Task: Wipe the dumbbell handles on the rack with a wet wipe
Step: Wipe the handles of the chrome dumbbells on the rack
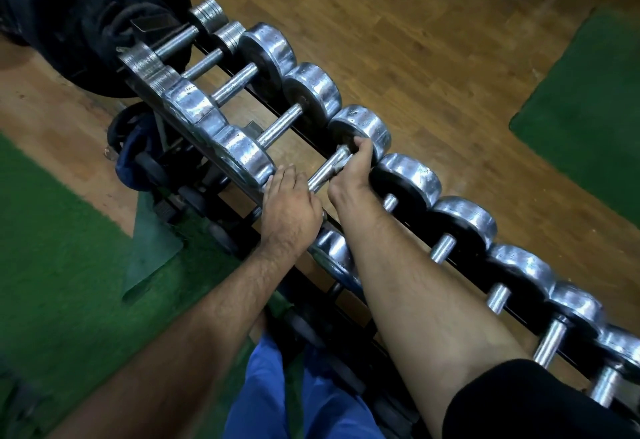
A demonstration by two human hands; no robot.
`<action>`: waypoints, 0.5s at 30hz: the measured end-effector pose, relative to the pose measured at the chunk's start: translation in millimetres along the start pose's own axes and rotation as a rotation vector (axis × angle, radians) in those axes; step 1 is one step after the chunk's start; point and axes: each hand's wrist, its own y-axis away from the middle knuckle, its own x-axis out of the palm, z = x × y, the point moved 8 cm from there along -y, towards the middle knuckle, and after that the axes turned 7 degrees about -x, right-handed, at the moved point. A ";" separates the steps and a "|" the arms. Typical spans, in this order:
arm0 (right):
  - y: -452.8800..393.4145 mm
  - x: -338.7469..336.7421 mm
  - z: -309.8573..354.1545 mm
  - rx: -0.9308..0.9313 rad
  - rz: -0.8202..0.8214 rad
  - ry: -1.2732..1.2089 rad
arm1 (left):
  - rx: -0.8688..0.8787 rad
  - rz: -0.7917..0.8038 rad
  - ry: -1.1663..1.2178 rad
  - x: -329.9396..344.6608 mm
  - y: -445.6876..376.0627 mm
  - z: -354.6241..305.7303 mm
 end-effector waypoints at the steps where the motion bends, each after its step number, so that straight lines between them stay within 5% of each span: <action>1: 2.8 -1.3 -3.1 0.013 0.015 0.057 | 0.003 -0.003 0.007 0.3 0.7 0.6; 5: 16.3 -9.2 -14.8 0.160 0.103 0.319 | -0.085 -0.041 0.035 -3.9 9.9 6.6; 10: 13.1 -7.7 5.2 0.094 0.014 0.162 | -0.143 -0.062 0.012 -5.9 20.7 12.3; 15: 27.9 -21.1 -24.3 0.248 0.100 0.363 | -0.133 -0.037 -0.022 -6.4 19.6 10.1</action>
